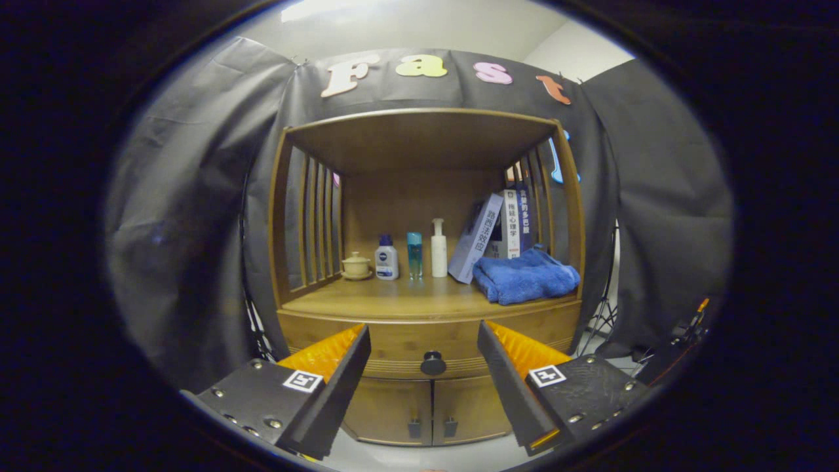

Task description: Pull open the drawer, take out the items inside it, and place them on the countertop above the cabinet.

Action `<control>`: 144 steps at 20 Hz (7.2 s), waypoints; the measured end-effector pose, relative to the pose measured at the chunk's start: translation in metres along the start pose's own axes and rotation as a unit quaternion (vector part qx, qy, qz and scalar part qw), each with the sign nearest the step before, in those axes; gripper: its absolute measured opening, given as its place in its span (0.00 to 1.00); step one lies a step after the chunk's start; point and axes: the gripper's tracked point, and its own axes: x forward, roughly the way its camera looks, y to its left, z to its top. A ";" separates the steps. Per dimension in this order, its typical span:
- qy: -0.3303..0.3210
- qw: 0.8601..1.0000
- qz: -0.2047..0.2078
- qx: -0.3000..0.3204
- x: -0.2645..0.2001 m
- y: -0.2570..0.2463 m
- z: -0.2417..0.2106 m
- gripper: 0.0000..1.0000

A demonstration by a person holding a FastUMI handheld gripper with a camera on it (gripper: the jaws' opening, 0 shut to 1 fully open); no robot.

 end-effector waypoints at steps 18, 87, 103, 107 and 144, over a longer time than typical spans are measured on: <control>0.076 0.997 0.008 0.032 0.130 -0.013 -0.127 0.69; 0.105 0.994 0.039 0.008 0.035 -0.007 -0.129 0.29; 0.122 0.991 0.051 -0.019 -0.064 -0.011 -0.140 0.29; 0.113 0.992 0.048 -0.011 -0.064 -0.010 -0.138 0.29; 0.436 0.900 -0.012 0.014 0.083 -0.002 -0.111 0.99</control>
